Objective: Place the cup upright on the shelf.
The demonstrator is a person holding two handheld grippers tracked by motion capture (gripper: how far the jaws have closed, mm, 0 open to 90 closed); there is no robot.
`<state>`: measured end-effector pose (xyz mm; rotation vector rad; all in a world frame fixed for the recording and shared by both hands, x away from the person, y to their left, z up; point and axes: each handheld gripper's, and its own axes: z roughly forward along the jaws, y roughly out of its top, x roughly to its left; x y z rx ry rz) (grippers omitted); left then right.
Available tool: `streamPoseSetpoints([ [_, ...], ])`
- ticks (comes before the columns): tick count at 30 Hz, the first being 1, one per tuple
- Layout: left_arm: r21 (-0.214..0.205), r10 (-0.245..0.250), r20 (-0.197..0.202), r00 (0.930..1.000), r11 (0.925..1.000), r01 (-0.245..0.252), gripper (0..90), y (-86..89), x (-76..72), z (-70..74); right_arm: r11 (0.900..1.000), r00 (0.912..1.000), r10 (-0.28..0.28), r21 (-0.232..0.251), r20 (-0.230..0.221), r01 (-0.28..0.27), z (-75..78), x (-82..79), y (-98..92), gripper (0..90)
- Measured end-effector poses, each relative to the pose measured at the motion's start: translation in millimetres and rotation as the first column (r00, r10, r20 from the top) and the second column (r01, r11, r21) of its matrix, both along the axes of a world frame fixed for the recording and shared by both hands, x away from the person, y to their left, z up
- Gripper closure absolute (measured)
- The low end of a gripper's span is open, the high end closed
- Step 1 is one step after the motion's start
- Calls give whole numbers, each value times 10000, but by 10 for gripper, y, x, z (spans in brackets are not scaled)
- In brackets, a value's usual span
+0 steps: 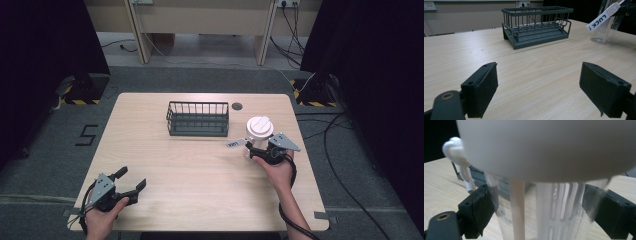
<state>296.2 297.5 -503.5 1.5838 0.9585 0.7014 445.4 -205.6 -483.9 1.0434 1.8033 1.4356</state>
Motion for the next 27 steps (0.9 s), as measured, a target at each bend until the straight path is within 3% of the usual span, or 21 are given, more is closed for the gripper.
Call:
streamPoseSetpoints([
  [11, -7, -10, 17, 10000, 10000, 10, 147, 2, -2, 2, 9998, 9999, 31, 215, 102, -33, 50, -10, 67, 173],
  [18, 14, -23, 20, 10000, 10000, 22, 148, -1, -2, 4, 9987, 9983, 291, 400, 509, -311, 277, -32, 178, 174],
  [27, -4, 5, 18, 10000, 10000, -5, 148, 8, 0, 5, 9971, 9956, 515, 515, 787, -557, 434, 12, 327, 174],
])
